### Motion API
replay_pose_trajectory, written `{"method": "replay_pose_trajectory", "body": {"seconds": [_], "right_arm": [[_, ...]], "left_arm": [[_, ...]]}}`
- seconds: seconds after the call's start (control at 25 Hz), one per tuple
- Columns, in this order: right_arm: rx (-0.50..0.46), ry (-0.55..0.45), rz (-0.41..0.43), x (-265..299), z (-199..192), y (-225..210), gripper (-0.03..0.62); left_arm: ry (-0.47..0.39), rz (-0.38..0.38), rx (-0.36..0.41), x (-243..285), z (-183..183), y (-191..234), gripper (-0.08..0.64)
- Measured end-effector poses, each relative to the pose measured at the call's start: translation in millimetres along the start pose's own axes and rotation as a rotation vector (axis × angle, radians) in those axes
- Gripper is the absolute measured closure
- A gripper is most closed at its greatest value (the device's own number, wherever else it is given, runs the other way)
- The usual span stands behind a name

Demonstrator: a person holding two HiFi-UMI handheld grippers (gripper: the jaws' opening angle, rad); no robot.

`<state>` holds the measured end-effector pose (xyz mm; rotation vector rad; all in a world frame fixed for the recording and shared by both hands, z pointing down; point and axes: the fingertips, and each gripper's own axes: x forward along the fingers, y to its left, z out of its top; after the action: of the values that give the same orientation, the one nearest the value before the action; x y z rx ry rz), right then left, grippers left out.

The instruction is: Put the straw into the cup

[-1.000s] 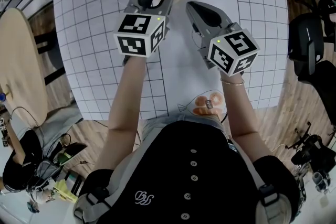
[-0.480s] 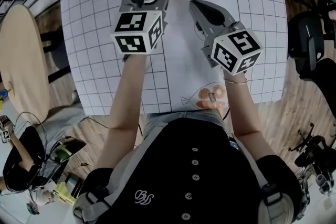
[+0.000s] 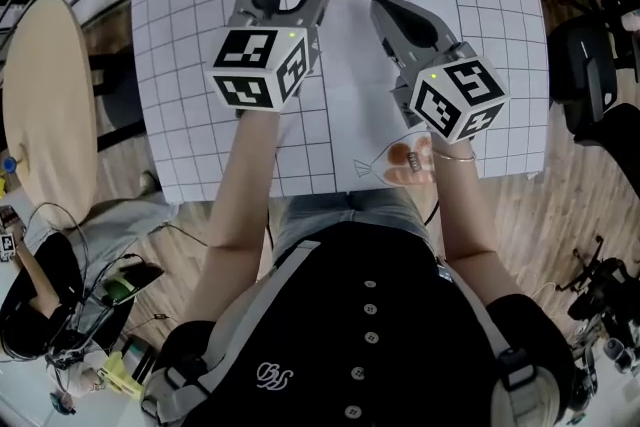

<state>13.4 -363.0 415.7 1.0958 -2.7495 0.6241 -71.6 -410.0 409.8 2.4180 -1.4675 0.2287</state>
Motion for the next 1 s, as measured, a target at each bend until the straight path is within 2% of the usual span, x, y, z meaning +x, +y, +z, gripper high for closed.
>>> {"method": "replay_pose_trajectory", "body": {"seconds": [0.28,0.64,0.8,0.88,1.0], "right_arm": [[-0.022,-0.047,-0.012,-28.0,3.2,31.4,0.592],[-0.049,-0.075,0.001,-61.2,-0.4,80.8,0.592],[-0.064,-0.088,0.007,-71.6,-0.9,99.7,0.592],[-0.069,-0.090,0.003,-78.3,-2.0,106.4,0.592],[-0.078,-0.092,-0.004,-89.2,-4.7,114.8,0.592]], "left_arm": [[-0.062,-0.012,0.009,-53.5,7.1,-17.7,0.354],[-0.170,-0.085,0.029,-109.2,15.9,-52.6,0.356],[-0.184,-0.116,0.033,-126.8,13.8,-70.2,0.358],[-0.181,-0.141,0.026,-135.1,10.0,-79.2,0.400],[-0.181,-0.165,0.031,-148.2,5.0,-91.1,0.402]]}}
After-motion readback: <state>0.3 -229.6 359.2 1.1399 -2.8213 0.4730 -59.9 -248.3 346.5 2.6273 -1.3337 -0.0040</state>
